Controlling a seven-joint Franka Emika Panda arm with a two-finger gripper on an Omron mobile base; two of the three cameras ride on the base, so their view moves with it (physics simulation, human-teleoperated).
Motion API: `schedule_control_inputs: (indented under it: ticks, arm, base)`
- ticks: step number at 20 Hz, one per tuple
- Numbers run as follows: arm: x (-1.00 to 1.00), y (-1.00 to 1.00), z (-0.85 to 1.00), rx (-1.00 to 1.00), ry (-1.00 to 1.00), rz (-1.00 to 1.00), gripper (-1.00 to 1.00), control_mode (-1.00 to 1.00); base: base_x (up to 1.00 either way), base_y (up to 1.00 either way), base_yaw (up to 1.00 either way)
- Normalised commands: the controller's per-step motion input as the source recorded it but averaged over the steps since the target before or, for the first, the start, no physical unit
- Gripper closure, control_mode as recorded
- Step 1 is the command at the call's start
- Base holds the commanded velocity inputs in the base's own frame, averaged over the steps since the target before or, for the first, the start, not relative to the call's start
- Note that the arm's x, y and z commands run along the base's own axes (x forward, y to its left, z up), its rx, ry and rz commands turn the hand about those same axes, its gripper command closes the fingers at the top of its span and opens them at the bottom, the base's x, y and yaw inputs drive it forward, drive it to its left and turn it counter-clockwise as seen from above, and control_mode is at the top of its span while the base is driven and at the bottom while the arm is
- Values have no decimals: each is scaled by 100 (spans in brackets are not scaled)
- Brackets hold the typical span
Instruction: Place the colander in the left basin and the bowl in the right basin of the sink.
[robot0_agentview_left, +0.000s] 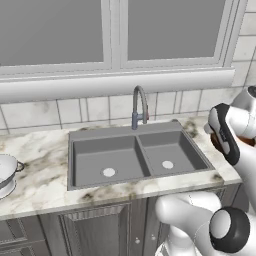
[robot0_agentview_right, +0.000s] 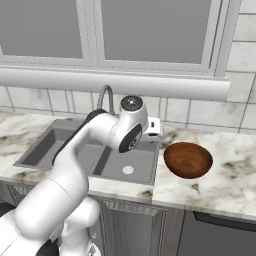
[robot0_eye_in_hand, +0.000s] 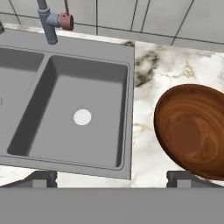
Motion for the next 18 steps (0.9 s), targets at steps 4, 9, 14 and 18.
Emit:
schedule_control_inputs:
  ticks: [4, 9, 14, 18]
  arm:
    - [21, -31, -5, -3, 0, 0, -100, -100]
    - [14, -26, -5, -3, 3, 0, -100, -100]
    - [14, -25, -1, -2, 8, 0, -100, -100]
    - [12, -22, -4, 0, 10, 0, -100, -100]
  base:
    - [0, 0, 0]
    - [0, 0, 0]
    - [0, 0, 0]
    - [0, 0, 0]
